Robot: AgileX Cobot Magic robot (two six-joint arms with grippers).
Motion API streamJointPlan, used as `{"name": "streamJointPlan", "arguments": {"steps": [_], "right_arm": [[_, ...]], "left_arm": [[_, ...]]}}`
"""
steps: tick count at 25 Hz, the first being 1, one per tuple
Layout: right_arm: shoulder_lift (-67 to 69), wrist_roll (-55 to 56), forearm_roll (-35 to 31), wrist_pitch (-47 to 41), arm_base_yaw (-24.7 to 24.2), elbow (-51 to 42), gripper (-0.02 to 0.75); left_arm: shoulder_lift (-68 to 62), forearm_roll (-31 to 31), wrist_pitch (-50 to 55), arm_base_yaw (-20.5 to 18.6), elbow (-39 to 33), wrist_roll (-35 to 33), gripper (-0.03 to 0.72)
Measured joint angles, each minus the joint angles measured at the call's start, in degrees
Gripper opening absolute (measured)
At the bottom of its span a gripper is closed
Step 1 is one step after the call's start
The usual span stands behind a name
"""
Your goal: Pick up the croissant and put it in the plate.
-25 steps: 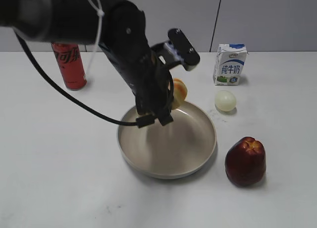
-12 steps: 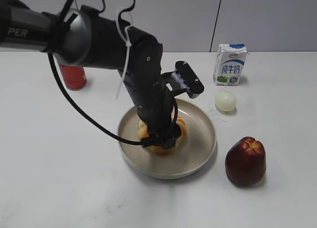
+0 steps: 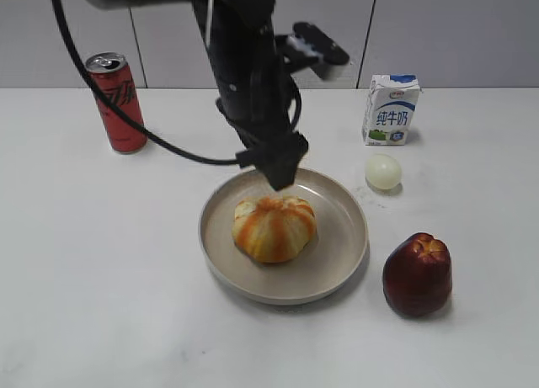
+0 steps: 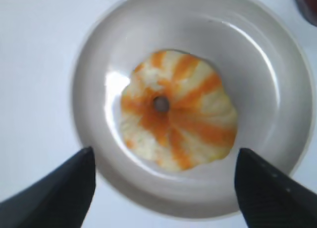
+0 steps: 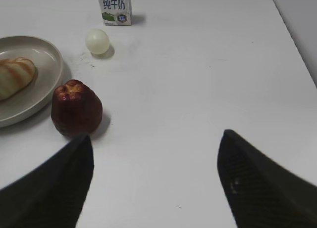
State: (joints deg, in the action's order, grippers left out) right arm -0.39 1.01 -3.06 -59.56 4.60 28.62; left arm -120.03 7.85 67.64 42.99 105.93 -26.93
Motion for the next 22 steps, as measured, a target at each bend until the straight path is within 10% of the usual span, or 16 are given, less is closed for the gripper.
{"name": "streamJointPlan", "arguments": {"steps": [14, 22], "right_arm": [[0.0, 0.0, 0.0, 0.0, 0.0, 0.0, 0.588], [0.0, 0.0, 0.0, 0.0, 0.0, 0.0, 0.588]], "left_arm": [[10.34, -3.98, 1.86, -30.15, 2.19, 19.65, 0.585], [22.09, -4.98, 1.91, -42.01, -17.56, 20.31, 0.582]]}}
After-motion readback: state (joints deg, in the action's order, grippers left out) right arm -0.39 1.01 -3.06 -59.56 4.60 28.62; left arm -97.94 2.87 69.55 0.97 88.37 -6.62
